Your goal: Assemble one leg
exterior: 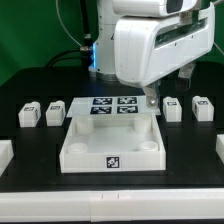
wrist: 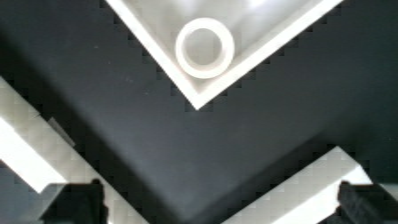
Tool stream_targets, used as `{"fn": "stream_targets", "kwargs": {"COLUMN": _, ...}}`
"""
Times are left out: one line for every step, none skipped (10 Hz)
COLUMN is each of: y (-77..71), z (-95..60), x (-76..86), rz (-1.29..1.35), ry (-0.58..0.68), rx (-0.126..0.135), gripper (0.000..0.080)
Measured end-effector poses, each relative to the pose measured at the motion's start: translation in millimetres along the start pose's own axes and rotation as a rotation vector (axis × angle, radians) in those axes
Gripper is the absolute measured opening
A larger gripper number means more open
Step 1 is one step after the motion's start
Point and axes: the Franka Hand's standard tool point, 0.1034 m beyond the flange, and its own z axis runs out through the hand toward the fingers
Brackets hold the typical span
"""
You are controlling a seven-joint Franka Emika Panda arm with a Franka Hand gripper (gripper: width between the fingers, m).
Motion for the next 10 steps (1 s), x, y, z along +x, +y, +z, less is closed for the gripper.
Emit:
{"fn": "stream_targets", "kwargs": {"y": -0.1, "z": 0.5, "x": -0.1, "rz": 0.0, "ry": 0.0, "rx": 0.001, "gripper": 0.065}}
{"fn": "stream_targets", "kwargs": {"y": -0.1, "z": 0.5, "x": -0.1, "rz": 0.0, "ry": 0.0, "rx": 0.001, "gripper": 0.065}}
{"fn": "stream_targets", "kwargs": {"y": -0.1, "z": 0.6, "x": -0.2, "rz": 0.001, "ry": 0.0, "rx": 0.001, "gripper": 0.065}}
{"fn": "stream_targets", "kwargs": {"y": -0.1, "z": 0.7, "x": -0.2, "rz": 0.001, "ry": -0.001, "rx": 0.001, "gripper": 0.065}}
{"fn": "stream_targets", "kwargs": {"y": -0.1, "z": 0.7, "x": -0.2, "rz": 0.001, "ry": -0.001, "rx": 0.001, "gripper": 0.065}}
{"fn": "stream_targets", "kwargs": {"y": -0.2, "z": 0.8, "x": -0.2, "rz": 0.001, "ry": -0.001, "rx": 0.001, "gripper": 0.065}}
{"fn": "stream_targets", "kwargs": {"y": -0.2, "z": 0.8, "x": -0.2, "rz": 0.001, "ry": -0.001, "rx": 0.001, "gripper": 0.065}}
{"fn": "stream_targets", "kwargs": {"y": -0.2, "z": 0.9, "x": -0.2, "rz": 0.001, "ry": -0.001, "rx": 0.001, "gripper": 0.065}}
{"fn": "stream_targets", "kwargs": {"y": -0.6, "z": 0.5, "x": -2.0, "rz": -0.011, "ry": -0.002, "rx": 0.001, "gripper": 0.065}}
{"fn": "stream_targets", "kwargs": {"y": -7.5, "z": -0.7, "x": -19.2, "rz": -0.083, "ry": -0.014, "rx": 0.01, "gripper": 0.065}}
